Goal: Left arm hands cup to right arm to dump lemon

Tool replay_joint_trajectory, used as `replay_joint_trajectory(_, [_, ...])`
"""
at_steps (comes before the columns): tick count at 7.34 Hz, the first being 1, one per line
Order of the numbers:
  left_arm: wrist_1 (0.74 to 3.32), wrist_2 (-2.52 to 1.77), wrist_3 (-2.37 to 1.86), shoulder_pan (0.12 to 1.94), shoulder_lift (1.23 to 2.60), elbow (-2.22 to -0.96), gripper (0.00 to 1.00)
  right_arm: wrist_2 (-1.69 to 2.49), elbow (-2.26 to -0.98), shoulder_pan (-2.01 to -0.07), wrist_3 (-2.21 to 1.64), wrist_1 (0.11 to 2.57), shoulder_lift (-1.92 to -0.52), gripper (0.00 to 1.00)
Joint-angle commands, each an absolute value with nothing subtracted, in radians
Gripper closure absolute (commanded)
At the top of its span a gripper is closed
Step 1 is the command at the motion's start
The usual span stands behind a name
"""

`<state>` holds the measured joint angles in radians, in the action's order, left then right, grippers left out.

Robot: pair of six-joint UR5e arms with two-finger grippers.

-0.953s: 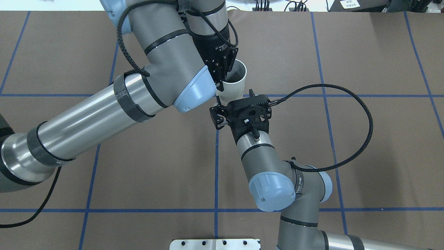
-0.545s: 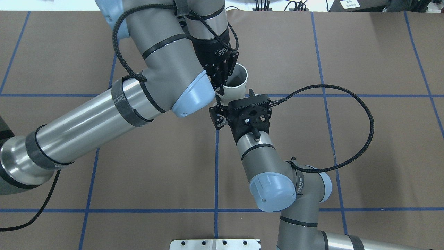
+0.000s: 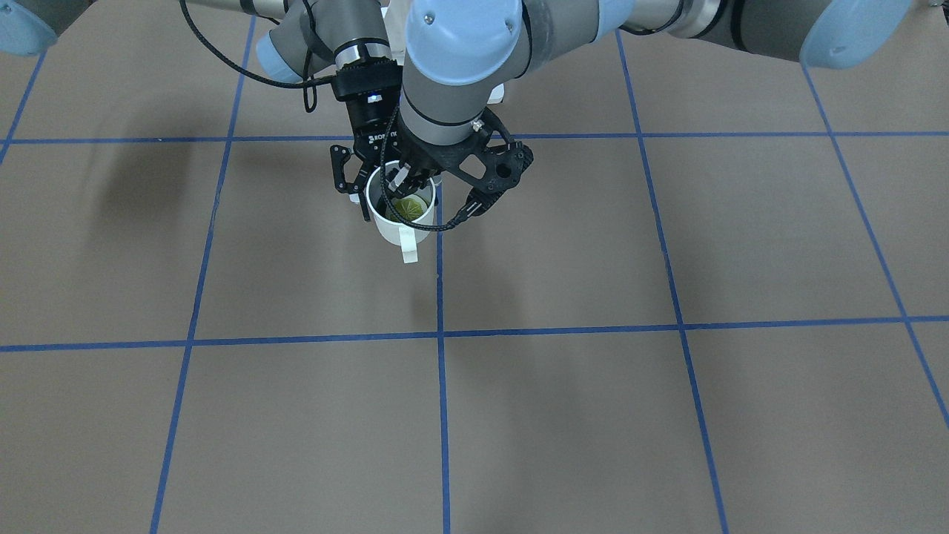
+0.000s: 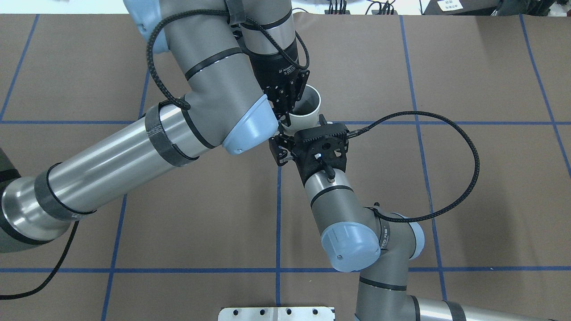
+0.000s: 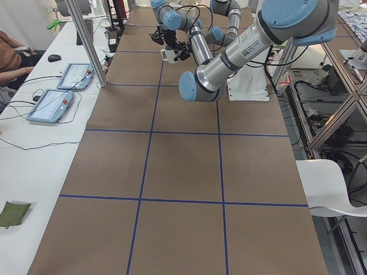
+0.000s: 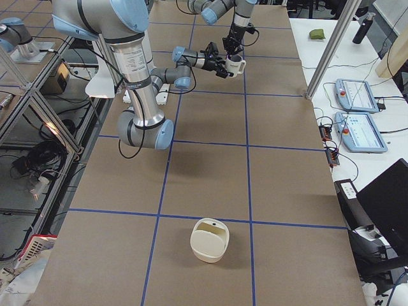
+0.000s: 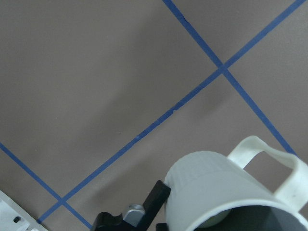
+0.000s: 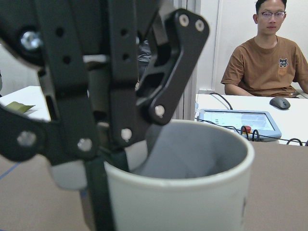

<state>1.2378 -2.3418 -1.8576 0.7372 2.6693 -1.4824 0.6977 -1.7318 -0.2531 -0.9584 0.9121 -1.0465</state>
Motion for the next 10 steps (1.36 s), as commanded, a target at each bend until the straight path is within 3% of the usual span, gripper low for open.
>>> replay_joint_trajectory(1, [1.239, -2.342, -1.856, 0.735, 2.669, -1.483, 1.0, 0.698, -1.729, -0.253, -0.957, 0.911, -1.048, 0.11])
replay_joint_trajectory(2, [1.238, -2.342, -1.856, 0.732, 2.671, -1.483, 0.87, 0.698, -1.73, -0.253, -0.957, 0.911, -1.049, 0.26])
replay_joint_trajectory(3, [1.241, -2.341, -1.856, 0.73, 2.672, -1.48, 0.01, 0.698, -1.73, -0.252, -0.957, 0.911, -1.052, 0.42])
replay_joint_trajectory(4, [1.241, -2.341, -1.856, 0.732, 2.671, -1.48, 0.0, 0.698, -1.729, -0.252, -0.957, 0.911, -1.055, 0.57])
replay_joint_trajectory(5, [1.243, -2.341, -1.855, 0.732, 2.674, -1.485, 0.0, 0.698, -1.73, -0.252, -0.956, 0.911, -1.055, 0.63])
replay_joint_trajectory(8, [1.246, -2.341, -1.839, 0.852, 2.672, -1.568, 0.0, 0.699, -1.732, -0.252, -0.954, 0.899, -1.089, 0.63])
replay_joint_trajectory(10, [1.244, -2.341, -1.8, 0.903, 2.666, -1.566, 0.0, 0.707, -1.749, -0.287, -0.953, 0.739, -1.162, 0.63])
